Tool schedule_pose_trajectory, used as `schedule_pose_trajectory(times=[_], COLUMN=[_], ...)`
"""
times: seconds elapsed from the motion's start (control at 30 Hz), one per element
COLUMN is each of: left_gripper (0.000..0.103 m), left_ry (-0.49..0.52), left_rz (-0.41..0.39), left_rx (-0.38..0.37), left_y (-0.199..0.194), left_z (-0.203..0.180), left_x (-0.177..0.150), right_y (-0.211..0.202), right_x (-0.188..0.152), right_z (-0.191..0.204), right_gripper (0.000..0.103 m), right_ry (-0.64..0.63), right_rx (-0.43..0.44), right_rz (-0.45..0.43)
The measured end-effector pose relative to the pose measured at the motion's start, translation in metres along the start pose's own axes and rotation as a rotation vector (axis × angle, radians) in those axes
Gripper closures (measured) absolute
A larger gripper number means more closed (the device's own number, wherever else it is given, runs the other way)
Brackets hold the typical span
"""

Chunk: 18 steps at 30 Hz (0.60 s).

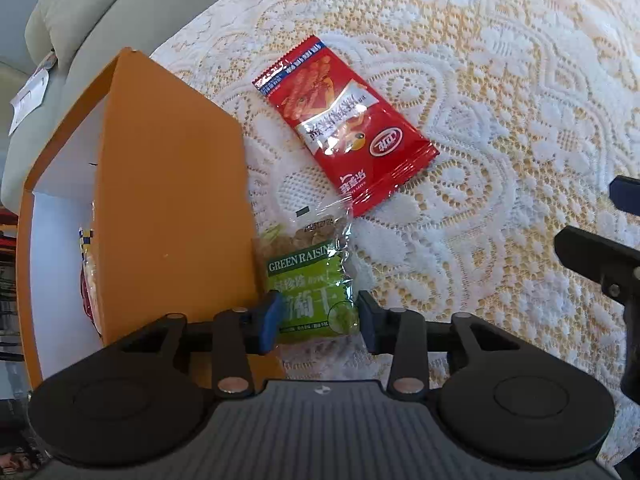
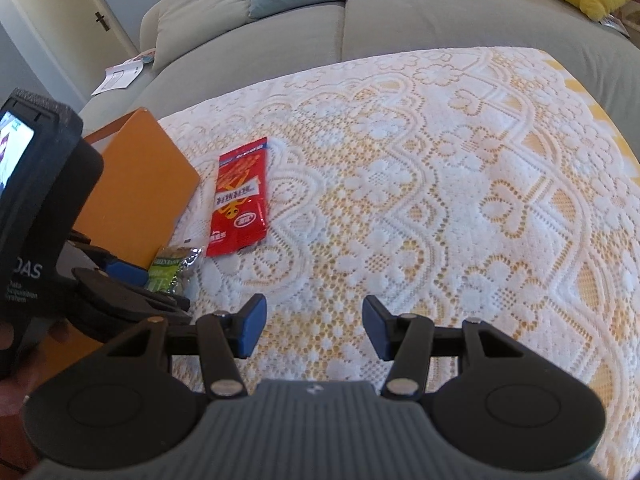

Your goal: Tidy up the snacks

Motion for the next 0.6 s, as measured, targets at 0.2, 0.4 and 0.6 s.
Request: schedule_pose_trajectory(times=[0.2,0.4,0.6], left_gripper=[0.075,0.078,0.080], left_ry=[-0.084,-0.154,-0.263], left_rz=[-0.015,-0.031,-0.006], left_rx=[-0.075,-0.148,-0.282], left_y=[-0.010,-0.024,-0.028], left_z=[0.014,0.033,0.054], left_x=[0.000,-0.001,0.001], right_y=[0.003,0.014,0.040], right_x=[0.008,0.022,0.034], right_z=[0.010,0.028,0.040], right_gripper=[0.051,0.051,0.052], right_ry=[-0.032,-0.129,-0.214], right_rx=[0.012,0.044,0.070], right_rz=[-0.005,-0.028,-0.018])
Point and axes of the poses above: each gripper's, at about its wrist camera, not at the fingertips, and y roughly the way its jaws point, z to its left, x to its top, the point moved 3 cm from there along y, roughly the way its jaws point, and after that the axes turned 6 degrees about x, right-handed, at the moved point
